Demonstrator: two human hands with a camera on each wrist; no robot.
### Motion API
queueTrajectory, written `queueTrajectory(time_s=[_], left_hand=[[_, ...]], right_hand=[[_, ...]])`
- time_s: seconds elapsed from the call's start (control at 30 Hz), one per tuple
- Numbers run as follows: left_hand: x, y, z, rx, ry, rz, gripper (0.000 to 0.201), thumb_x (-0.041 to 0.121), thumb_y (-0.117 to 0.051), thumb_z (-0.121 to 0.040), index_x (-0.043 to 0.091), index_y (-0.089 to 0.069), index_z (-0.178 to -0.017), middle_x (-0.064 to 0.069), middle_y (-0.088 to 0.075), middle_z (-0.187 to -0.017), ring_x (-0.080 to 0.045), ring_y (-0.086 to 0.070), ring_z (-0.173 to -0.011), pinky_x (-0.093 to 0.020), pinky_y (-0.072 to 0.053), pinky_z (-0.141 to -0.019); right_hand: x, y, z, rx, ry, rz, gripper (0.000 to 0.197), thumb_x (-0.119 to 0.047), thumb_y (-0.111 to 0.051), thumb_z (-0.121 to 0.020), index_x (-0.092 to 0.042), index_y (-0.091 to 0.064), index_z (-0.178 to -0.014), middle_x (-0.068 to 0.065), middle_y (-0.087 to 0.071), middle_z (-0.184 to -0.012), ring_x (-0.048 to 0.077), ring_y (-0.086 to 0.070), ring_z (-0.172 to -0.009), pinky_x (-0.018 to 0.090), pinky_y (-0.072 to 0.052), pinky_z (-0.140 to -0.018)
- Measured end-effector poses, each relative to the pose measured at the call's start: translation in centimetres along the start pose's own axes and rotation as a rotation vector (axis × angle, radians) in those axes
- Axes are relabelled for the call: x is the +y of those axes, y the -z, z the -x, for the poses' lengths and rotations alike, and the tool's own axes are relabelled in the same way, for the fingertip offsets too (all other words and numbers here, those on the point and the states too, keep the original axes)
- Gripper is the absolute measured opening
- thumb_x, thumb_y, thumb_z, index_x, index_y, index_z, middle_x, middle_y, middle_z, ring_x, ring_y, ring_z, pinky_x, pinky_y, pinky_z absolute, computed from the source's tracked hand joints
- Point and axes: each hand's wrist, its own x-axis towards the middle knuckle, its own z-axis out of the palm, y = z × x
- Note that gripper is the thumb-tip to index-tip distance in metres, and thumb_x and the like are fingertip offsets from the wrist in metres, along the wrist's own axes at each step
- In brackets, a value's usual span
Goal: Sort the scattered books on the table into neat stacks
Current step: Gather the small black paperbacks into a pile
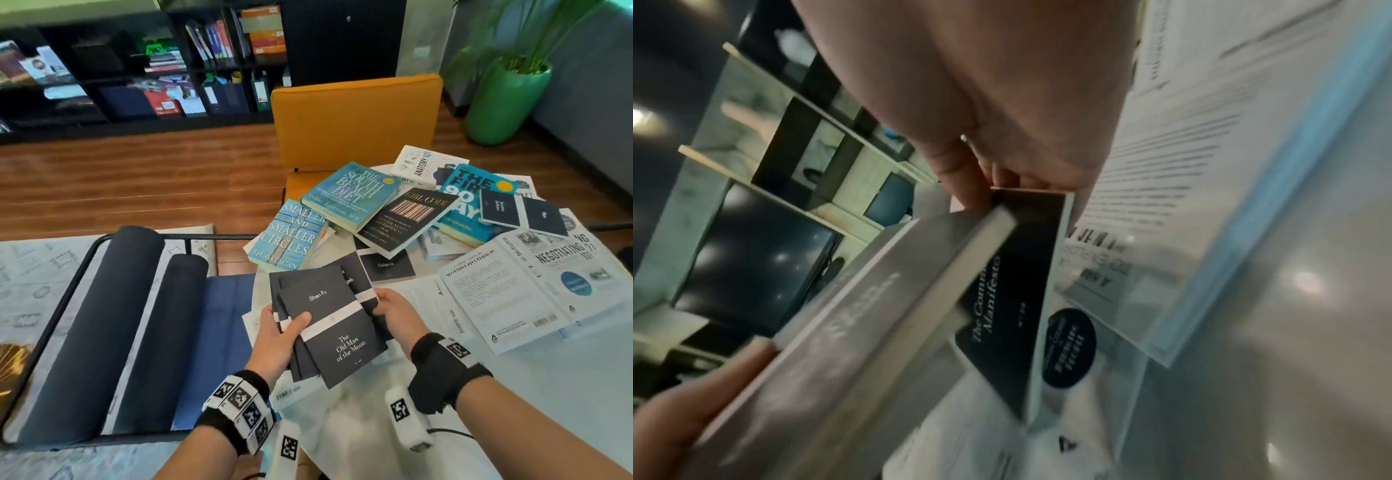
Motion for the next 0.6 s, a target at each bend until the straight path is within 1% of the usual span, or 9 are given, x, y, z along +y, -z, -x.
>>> queueTrajectory(time_s=[0.07,0.2,0.23,0.3,0.33,0.37,0.47,0.57,0.6], left_hand=[[-0.5,-1.0,0.5,-0.015,-0.002,-0.019,0.049,0.028,-0.069,-0.087,0.025,-0.041,-0.128,-0.001,-0.066,-0.119,-0.017,-0.067,-0.105,-0.045,-0.054,-0.093],[-1.7,-2.4,2.2,-0.031,0.000,-0.021,0.055,0.026,-0.068,-0.088,0.027,-0.036,-0.134,0.002,-0.062,-0.124,-0.017,-0.062,-0.111,-0.046,-0.050,-0.099],[-2.0,-2.6,2.6,-0.039,0.001,-0.026,0.056,0.025,-0.067,-0.089,0.027,-0.035,-0.134,0.001,-0.060,-0.125,-0.017,-0.062,-0.112,-0.046,-0.049,-0.100],[-2.7,-2.9,3.5,-0.046,0.016,-0.061,0.055,0.027,-0.066,-0.090,0.027,-0.033,-0.134,-0.002,-0.059,-0.127,-0.019,-0.062,-0.112,-0.046,-0.049,-0.100],[-3.0,-3.1,3.9,-0.043,0.032,-0.072,0.056,0.027,-0.066,-0.090,0.027,-0.031,-0.134,-0.003,-0.059,-0.127,-0.019,-0.062,-0.112,-0.045,-0.049,-0.100],[-3.3,-3.2,4.3,-0.037,0.047,-0.072,0.059,0.026,-0.066,-0.090,0.026,-0.028,-0.136,-0.004,-0.059,-0.126,-0.020,-0.063,-0.110,-0.042,-0.050,-0.099],[-4.2,-3.7,6.0,-0.051,0.086,-0.082,0.070,0.024,-0.065,-0.090,0.023,-0.019,-0.143,-0.001,-0.057,-0.124,-0.017,-0.062,-0.108,-0.035,-0.050,-0.095],[-5.5,-4.4,8.1,-0.089,0.187,-0.083,0.072,0.022,-0.064,-0.091,0.018,-0.016,-0.144,-0.003,-0.054,-0.126,-0.020,-0.059,-0.112,-0.034,-0.050,-0.094],[-6.4,-4.7,8.9,-0.091,0.223,-0.078,0.073,0.020,-0.064,-0.091,0.014,-0.015,-0.145,-0.006,-0.054,-0.129,-0.022,-0.058,-0.115,-0.035,-0.048,-0.097]], right_hand=[[0.4,0.6,1.2,-0.004,-0.005,-0.050,0.040,0.007,-0.035,-0.087,-0.009,-0.060,-0.114,0.016,-0.064,-0.112,0.031,-0.059,-0.107,0.042,-0.046,-0.099],[2.2,1.0,3.1,-0.022,-0.083,-0.122,0.040,0.002,-0.032,-0.086,-0.016,-0.066,-0.093,0.018,-0.068,-0.106,0.036,-0.061,-0.105,0.051,-0.047,-0.099],[2.7,1.1,3.5,-0.022,-0.108,-0.144,0.036,-0.004,-0.034,-0.089,-0.015,-0.068,-0.095,0.018,-0.069,-0.106,0.036,-0.062,-0.105,0.051,-0.047,-0.099],[3.2,1.1,4.6,-0.062,-0.171,-0.237,0.032,-0.034,-0.040,-0.099,-0.019,-0.069,-0.100,0.011,-0.072,-0.100,0.029,-0.066,-0.099,0.044,-0.052,-0.093],[3.4,1.2,5.2,-0.099,-0.183,-0.258,0.035,-0.048,-0.042,-0.097,-0.024,-0.068,-0.099,0.006,-0.072,-0.097,0.024,-0.067,-0.095,0.040,-0.053,-0.089],[3.7,1.4,5.7,-0.163,-0.174,-0.234,0.033,-0.055,-0.048,-0.093,-0.028,-0.066,-0.099,0.003,-0.073,-0.096,0.022,-0.069,-0.093,0.038,-0.054,-0.087],[5.5,2.2,7.0,-0.380,-0.118,-0.074,0.037,-0.036,-0.074,-0.081,-0.018,-0.066,-0.113,0.006,-0.075,-0.103,0.023,-0.071,-0.095,0.042,-0.053,-0.095],[7.8,2.9,7.3,-0.469,-0.100,0.056,0.044,-0.026,-0.078,-0.079,-0.018,-0.062,-0.119,0.005,-0.074,-0.108,0.024,-0.070,-0.099,0.043,-0.052,-0.097],[8.6,3.1,7.3,-0.474,-0.113,0.093,0.054,-0.027,-0.080,-0.076,-0.017,-0.056,-0.123,0.005,-0.072,-0.110,0.024,-0.070,-0.099,0.042,-0.053,-0.096]])
